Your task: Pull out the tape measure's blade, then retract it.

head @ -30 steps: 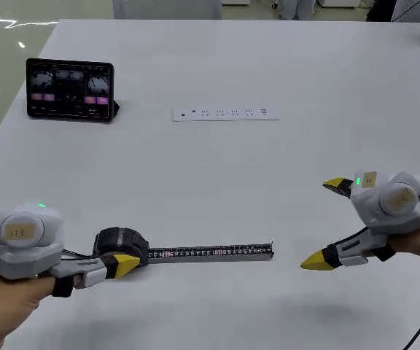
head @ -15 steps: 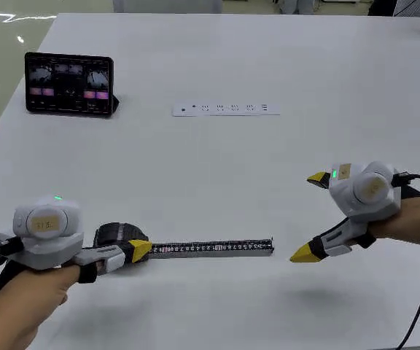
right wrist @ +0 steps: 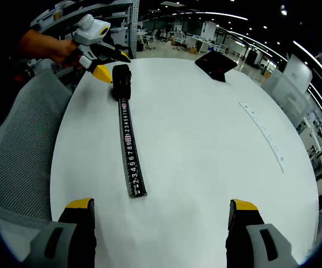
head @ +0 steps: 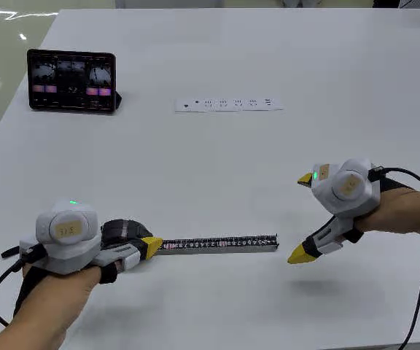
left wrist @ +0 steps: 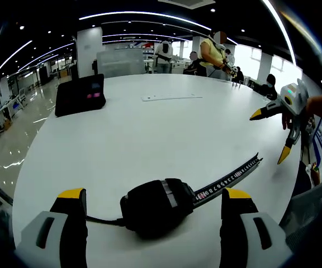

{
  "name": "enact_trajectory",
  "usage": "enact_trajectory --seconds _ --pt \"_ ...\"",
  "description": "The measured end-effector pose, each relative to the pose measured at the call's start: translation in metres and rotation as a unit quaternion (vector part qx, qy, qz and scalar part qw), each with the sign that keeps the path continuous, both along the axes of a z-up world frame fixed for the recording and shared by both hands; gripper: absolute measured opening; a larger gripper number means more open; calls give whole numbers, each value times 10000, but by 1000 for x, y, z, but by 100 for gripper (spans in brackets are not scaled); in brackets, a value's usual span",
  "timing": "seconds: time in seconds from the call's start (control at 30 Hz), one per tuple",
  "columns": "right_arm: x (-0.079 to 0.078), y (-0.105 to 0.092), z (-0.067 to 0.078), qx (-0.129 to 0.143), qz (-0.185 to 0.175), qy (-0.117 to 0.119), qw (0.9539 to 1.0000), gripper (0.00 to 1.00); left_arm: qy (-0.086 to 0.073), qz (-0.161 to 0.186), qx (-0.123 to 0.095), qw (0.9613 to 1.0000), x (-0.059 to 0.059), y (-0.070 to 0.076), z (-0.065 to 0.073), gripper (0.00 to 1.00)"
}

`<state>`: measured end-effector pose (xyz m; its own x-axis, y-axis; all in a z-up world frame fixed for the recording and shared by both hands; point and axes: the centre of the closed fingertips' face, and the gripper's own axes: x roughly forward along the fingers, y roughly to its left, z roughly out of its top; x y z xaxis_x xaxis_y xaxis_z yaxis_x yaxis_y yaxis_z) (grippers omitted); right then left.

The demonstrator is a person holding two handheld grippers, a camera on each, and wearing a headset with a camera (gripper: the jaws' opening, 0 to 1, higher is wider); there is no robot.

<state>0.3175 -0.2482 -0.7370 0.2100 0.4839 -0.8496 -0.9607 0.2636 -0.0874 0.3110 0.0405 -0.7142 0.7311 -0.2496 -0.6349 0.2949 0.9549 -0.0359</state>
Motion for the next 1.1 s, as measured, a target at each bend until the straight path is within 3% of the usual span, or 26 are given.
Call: enact_trajectory --seconds 0.13,0.23,0.3,0.43,0.7,0.77,0.9,1.1 --pt "1 -1 -12 -182 193 27 9996 99 -103 140 -92 9998 4 2 -1 99" --pt "1 0 -17 -259 227 83 9994 99 -174 254 31 9995 5 6 0 99" --pt "2 0 -19 -287 251 106 9992 99 -287 298 75 9991 5 6 2 99" --pt "3 1 -22 -352 301 118 9989 99 -469 509 -42 9976 8 11 -2 99" --pt "-1 10 -29 -428 521 161 9976 94 -659 474 79 9967 7 12 -5 99" --pt "-2 10 -31 -497 587 174 9969 90 -681 426 107 9967 7 10 -5 99" --pt "-8 15 -35 -502 753 298 9955 72 -661 364 100 9971 6 5 -7 99" --pt "-11 24 -35 -443 928 299 9942 61 -653 290 102 9974 6 0 -8 99"
